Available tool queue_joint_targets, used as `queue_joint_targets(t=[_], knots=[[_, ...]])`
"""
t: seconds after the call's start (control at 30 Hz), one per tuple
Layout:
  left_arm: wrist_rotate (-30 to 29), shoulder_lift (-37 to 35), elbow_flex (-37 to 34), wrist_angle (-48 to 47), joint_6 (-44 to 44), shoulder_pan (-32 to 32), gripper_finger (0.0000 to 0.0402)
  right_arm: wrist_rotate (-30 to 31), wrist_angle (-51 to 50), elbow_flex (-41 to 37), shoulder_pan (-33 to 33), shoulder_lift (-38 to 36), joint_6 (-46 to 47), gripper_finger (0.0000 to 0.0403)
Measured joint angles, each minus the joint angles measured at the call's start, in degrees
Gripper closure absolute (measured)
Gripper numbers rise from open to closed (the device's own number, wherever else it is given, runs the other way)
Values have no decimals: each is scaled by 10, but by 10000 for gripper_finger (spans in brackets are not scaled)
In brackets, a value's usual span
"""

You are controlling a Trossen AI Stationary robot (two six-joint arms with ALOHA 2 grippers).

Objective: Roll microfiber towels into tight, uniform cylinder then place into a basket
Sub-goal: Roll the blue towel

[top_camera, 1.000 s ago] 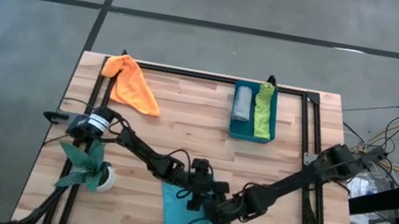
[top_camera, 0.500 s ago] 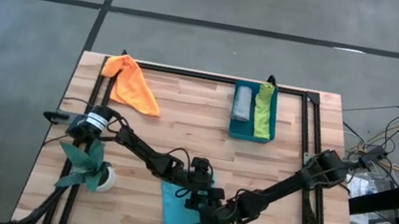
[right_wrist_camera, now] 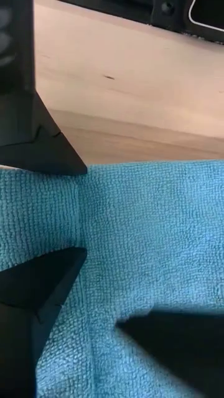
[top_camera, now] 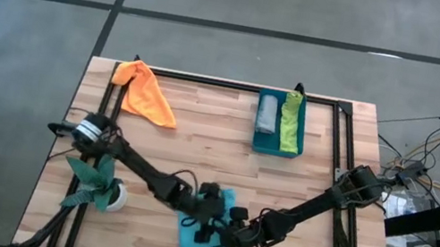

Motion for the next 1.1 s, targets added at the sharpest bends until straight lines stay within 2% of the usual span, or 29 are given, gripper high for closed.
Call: queue_joint_targets(t=[0.13,0.2,0.43,0.7,0.93,1.1], knots=[[-76,3,-5,0,-43,-35,150,0,0,0,0,0,1,211],[-96,11,-12,11,-55,-41,150,0,1,0,0,0,1,211],[-102,48,-31,148,-39,-20,150,0,6,0,0,0,0,211],[-89,98,-30,158,-31,0,150,0,12,-1,0,-7,-1,211],[-92,109,-29,159,-31,0,150,0,15,2,0,-14,-5,211],[-89,111,-30,157,-31,-1,150,-1,-51,27,0,-60,-7,211]])
